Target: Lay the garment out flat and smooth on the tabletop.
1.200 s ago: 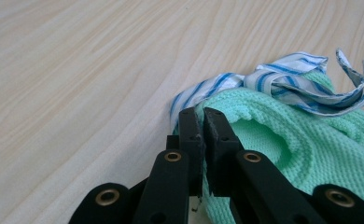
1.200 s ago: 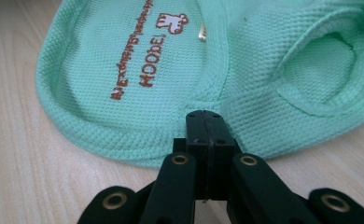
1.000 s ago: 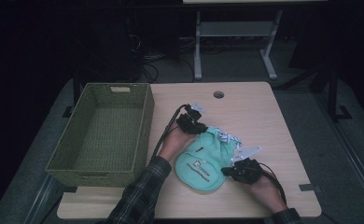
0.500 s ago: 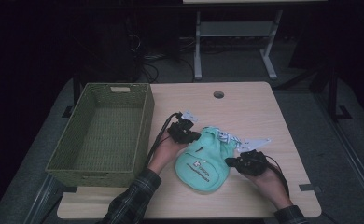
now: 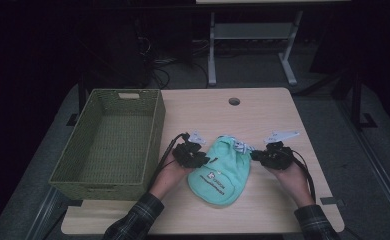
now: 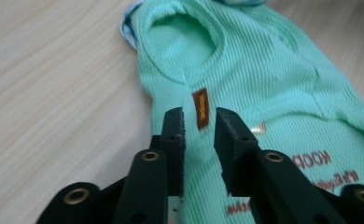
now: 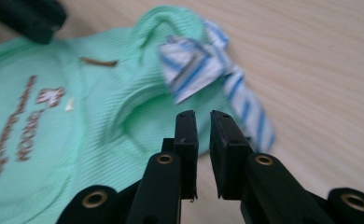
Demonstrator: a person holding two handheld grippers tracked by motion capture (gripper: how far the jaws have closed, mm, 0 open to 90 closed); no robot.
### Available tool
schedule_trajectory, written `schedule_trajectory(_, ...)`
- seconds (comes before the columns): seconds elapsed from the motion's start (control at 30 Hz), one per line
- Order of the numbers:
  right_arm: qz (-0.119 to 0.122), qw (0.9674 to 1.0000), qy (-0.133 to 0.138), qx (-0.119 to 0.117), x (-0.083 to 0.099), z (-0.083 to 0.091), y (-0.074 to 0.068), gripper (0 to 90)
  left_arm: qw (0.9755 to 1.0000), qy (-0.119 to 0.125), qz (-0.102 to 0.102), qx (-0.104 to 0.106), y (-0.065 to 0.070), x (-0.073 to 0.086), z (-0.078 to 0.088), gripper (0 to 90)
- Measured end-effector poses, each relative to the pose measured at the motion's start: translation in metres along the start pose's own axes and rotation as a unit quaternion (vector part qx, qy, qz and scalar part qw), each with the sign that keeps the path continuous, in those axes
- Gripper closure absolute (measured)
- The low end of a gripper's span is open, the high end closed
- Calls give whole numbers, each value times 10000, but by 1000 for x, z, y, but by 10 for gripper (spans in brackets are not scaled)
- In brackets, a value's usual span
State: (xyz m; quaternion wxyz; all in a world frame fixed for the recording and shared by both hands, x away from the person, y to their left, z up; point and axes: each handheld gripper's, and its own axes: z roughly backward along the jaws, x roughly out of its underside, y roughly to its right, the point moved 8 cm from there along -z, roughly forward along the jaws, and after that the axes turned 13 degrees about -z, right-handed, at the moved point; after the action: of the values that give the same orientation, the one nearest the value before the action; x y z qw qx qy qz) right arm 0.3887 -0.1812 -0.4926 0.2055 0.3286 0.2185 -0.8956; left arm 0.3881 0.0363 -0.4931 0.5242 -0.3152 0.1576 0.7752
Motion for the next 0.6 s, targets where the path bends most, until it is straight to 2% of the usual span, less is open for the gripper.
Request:
schedule_trajectory(0.1,-97,9999,61,15,-4,-5,8,796,10000,-28,-1,8,3,6,0,689)
schedule_trajectory(0.17,-162,9998,-12,69,-4,-10,12,787,10000,-71,-32,30,5,9,0,670)
schedule_trajectory(0.27,-215,9997,-38,58,-6,-16,15,771,9998,-128,-131,2,6,12,-1,648)
schedule_trajectory(0.43,-284,9995,-73,76,-5,-25,17,753,9995,-256,-173,-23,6,17,-5,641)
schedule_trajectory(0.53,-330,9994,-111,56,-3,-29,18,754,9994,-296,-189,-5,7,19,-7,689)
schedule_trajectory(0.6,-313,9993,-169,109,-1,-34,18,809,9991,-370,-205,28,7,21,-8,762)
